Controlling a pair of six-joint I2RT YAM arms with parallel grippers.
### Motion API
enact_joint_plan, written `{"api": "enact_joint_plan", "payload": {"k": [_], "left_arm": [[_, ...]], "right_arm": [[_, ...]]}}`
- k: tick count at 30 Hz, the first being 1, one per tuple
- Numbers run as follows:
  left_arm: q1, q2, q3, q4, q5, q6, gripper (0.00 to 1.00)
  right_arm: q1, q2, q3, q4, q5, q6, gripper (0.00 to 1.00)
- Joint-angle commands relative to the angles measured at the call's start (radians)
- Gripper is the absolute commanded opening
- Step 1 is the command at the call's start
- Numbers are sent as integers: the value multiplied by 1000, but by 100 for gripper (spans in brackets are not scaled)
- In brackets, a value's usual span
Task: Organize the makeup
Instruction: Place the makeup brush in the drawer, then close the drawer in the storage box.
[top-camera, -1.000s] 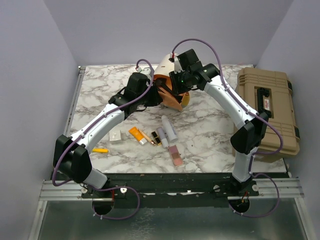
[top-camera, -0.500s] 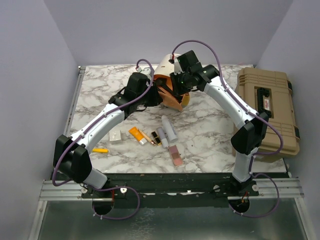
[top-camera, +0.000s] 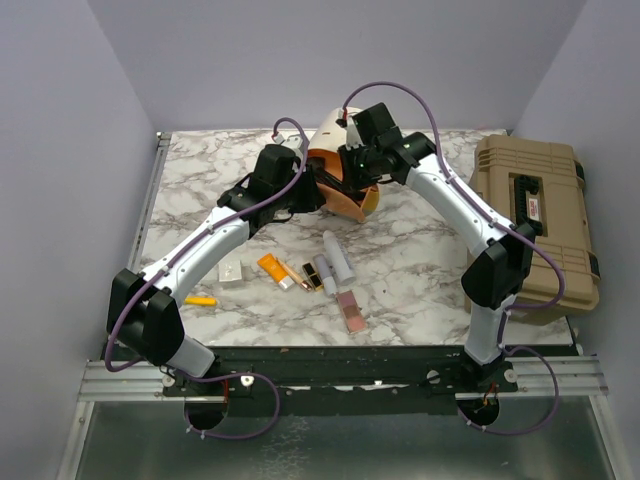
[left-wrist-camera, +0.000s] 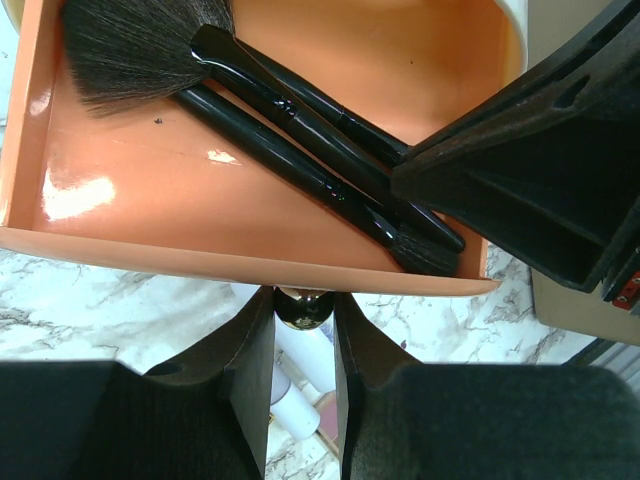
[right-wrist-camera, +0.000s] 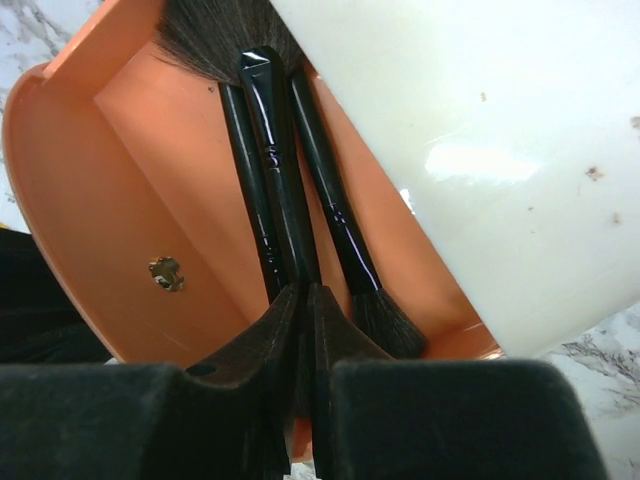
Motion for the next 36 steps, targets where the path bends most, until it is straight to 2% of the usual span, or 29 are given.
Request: {"api": "enact_joint_plan", "payload": {"k": [1,5,10,15,16,19,21,23,25,32,36], "left_arm": [[-3,-2,20,-11,22,13,3],[-2,-4,26,-11,8,13,3],[-2,-1,30,-11,1,13,3],[-2,-3,27,-11,-4,9,3],[-1,-4,27,-11,-6,11,3],[-1,-1,30,-11,-5,12,3],[-2,-1,32,-10,-3,11,3],[-3,-2,30,-10,-5,9,3],[-2,2,31,-10,-6,9,3],[-3,9,31,-9,-16,20,1],[-2,5,30,-9,-15,20,1]], "right_arm": [[3,-19,7,9,89,4,18],[3,-74,-30,34,102,9,21],[2,-191,-131,146,28,30,25],[3,-302,-232,267,107,62,27],[2,-322,-256,295,150,65,31],[2,-366,-305,359,288,82,36],[2,-383,-323,379,383,93,49],[1,-389,-337,400,461,97,73],[-1,-384,-333,419,499,96,82],[-58,-256,-150,417,420,132,87],[-113,-148,-26,368,231,170,85]]}}
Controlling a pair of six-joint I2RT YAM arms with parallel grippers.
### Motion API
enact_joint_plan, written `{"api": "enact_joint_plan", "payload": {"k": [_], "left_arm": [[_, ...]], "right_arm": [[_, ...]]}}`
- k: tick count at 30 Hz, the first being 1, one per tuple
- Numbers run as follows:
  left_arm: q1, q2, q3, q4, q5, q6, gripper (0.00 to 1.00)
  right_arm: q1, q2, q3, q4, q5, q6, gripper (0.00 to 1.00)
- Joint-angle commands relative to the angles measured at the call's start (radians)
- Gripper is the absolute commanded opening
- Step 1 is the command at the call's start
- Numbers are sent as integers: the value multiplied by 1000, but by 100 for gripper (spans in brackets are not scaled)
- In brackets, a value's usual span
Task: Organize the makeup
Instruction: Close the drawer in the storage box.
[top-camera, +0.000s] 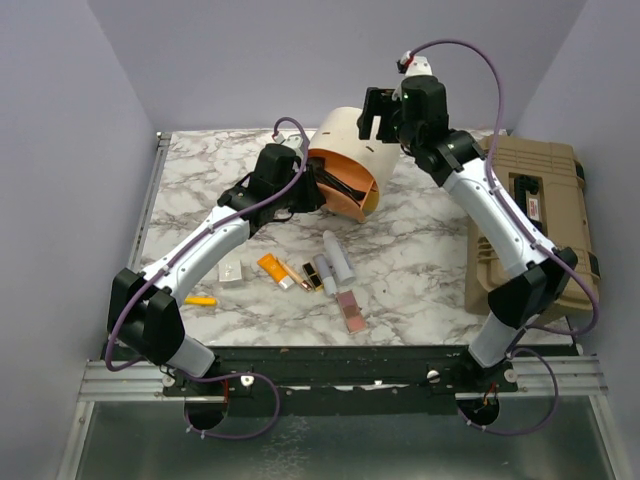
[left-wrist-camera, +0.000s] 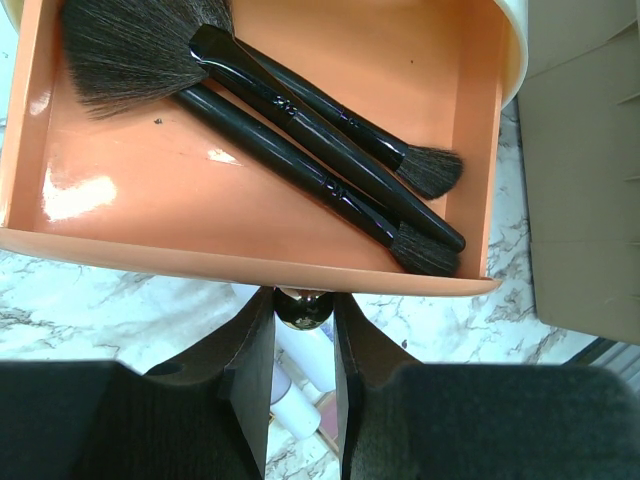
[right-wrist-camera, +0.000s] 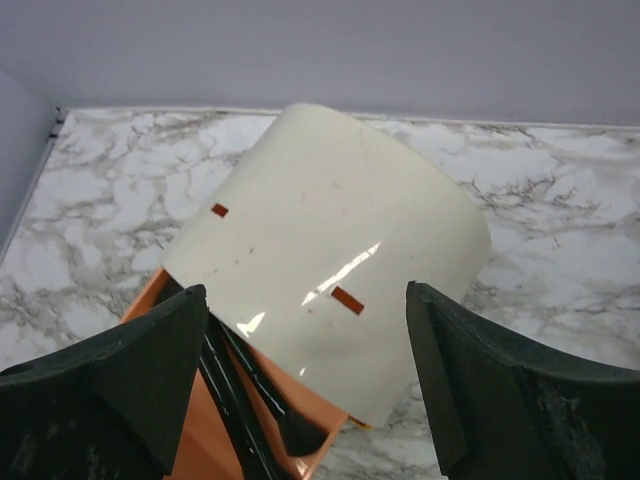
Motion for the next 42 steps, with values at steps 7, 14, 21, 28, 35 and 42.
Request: {"api": "enact_joint_plan", "payload": {"k": [7,14,21,28,35,42], "left_arm": [[-2,14,35,-3,9,14,1],[-2,9,36,-3,11,8,1],[-2,12,55,-1,25,-19,1],[-2,15,48,0,33,-17,1],[-2,18,63,2,24,-29,1],[-2,34,75,2,39,-27,1]], "right_arm": [[-138,189,213,-121,-450,106,75],[-148,199,175,-146,-551,53,72],[-149,237,183,-185,-574,46,79],[-159,248,191,-182,-580,23,82],[-163,250,165,-188,-672,39,82],[-163,258,127,-195,-623,12,82]]}}
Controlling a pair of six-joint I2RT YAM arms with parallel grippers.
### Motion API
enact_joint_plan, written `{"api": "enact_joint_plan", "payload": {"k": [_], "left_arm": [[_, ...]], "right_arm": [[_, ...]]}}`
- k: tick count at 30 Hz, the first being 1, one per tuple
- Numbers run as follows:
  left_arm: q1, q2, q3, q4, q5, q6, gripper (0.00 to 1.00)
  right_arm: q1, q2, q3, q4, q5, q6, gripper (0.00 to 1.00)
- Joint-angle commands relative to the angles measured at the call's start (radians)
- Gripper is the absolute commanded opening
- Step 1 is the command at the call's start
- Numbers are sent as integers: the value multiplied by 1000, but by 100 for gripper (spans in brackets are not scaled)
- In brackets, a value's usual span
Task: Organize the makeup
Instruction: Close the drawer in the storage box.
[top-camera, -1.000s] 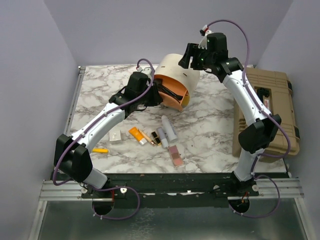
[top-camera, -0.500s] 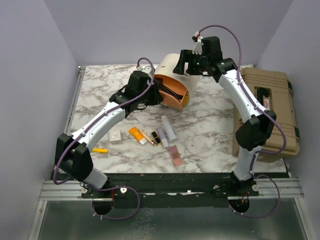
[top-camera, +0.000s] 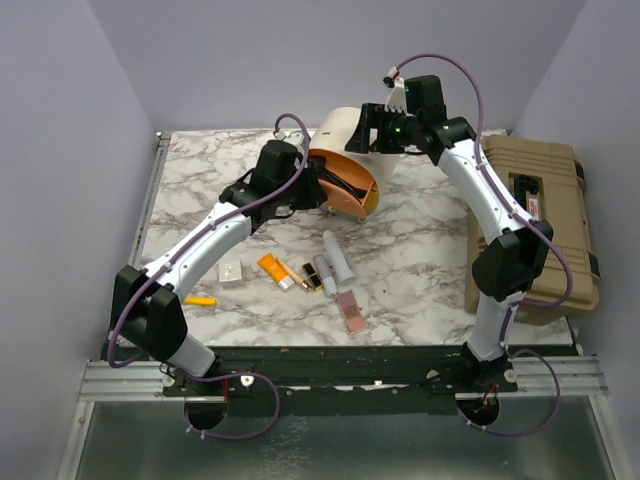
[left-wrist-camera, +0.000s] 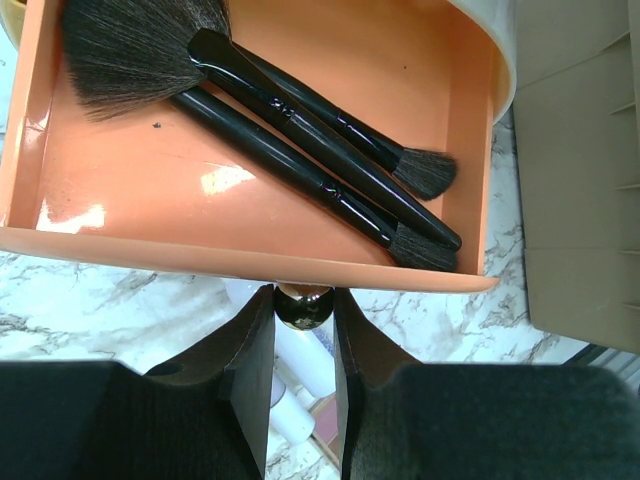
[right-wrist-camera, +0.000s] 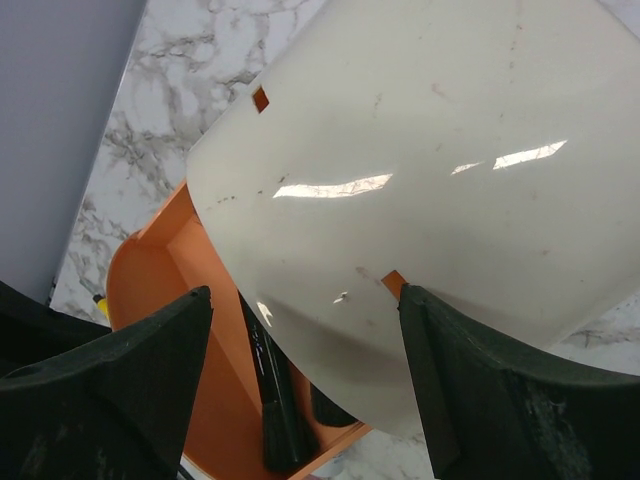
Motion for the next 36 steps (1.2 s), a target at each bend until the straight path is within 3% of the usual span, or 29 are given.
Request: {"api": "enact_joint_plan", "payload": {"k": [1,5,15,22,26,36], "left_arm": [[0,15,40,17,38,-7,1],[-2,15,44,16,35,-13,1],[0,42,59,73,22,-28,0],[2,96,98,105,26,-26,0],[2,130,107,127,11,-19,0],[2,194,62,349,-6,-103,0]], "right_arm": [[-4,23,-22,-38,16,-29,82],[-3,34,-1,-43,26,-43,82],[-3,34,-18,-73,-148,-97,82],[-3,27,-30,-58,-21,-75,83],[-3,49,15,-90,-48,-83,83],[-3,-35,-139,82,-128,47,83]]}}
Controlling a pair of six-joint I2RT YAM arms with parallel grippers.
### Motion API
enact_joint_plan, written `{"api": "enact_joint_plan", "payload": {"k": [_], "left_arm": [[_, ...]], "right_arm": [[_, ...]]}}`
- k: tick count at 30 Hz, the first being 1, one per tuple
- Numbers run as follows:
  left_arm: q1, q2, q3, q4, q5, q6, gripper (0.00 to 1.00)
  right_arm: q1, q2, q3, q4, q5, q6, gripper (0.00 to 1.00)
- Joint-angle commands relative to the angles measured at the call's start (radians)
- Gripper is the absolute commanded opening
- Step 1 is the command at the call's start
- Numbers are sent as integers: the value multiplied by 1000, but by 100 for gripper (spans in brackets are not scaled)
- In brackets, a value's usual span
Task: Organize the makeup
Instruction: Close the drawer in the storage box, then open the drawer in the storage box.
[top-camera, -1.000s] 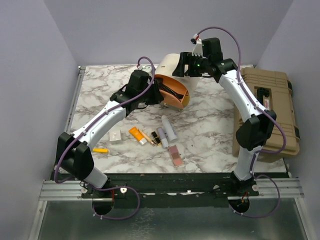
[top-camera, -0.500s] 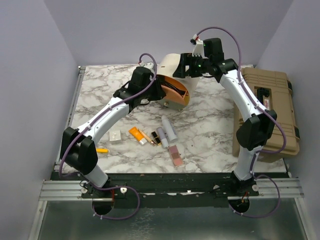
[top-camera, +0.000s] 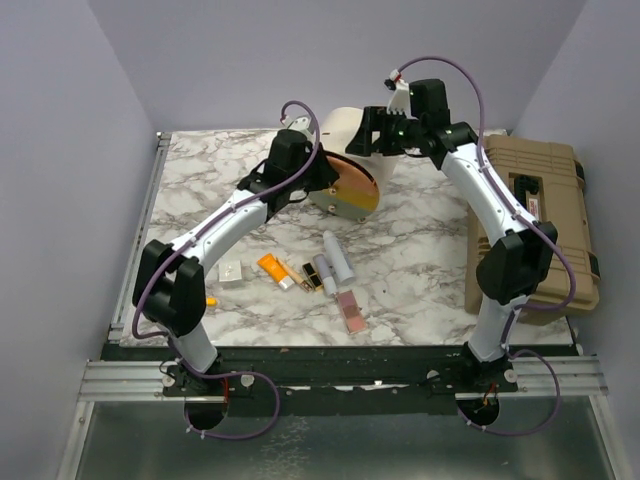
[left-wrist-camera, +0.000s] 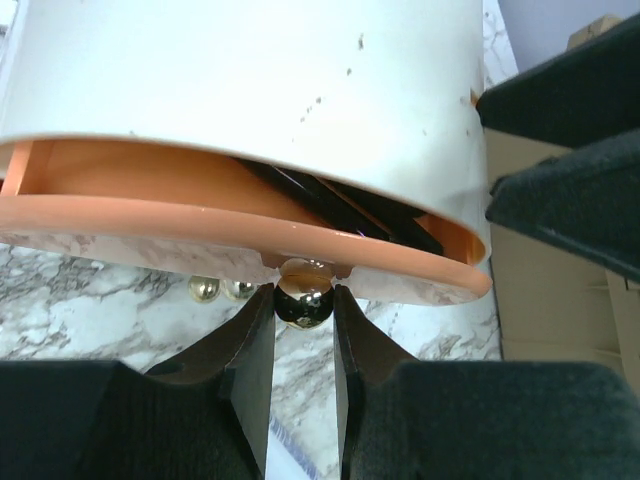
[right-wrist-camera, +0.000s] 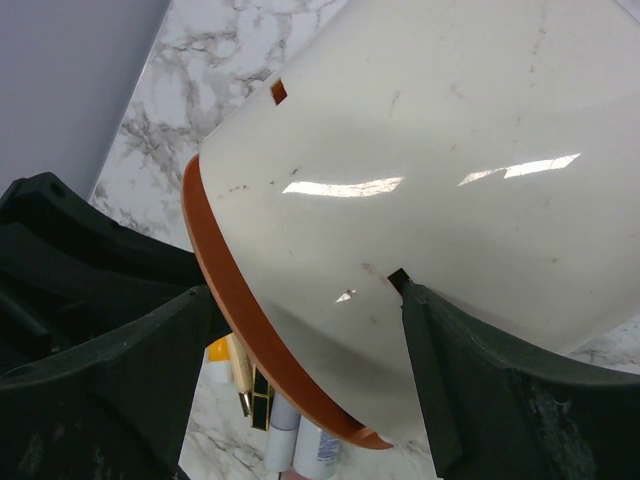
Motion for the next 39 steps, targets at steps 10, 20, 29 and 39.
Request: {"api": "enact_joint_plan", "payload": {"k": [10,20,29,39], "left_arm": [[-11,58,-118,336,17,-124,1],[-11,27,-247,372,16,-116,29],[-11,-53,-254,357,23,-33,58],[-5,3,-161,327,-17,1,54]], "right_arm": [[8,-21,-96,37,-67,108,83],[9,-26,-118,42,-80,119,83],[9,-17,-115,29,-36,121,84],[9,-22,-123,27,-64,126,84]]}}
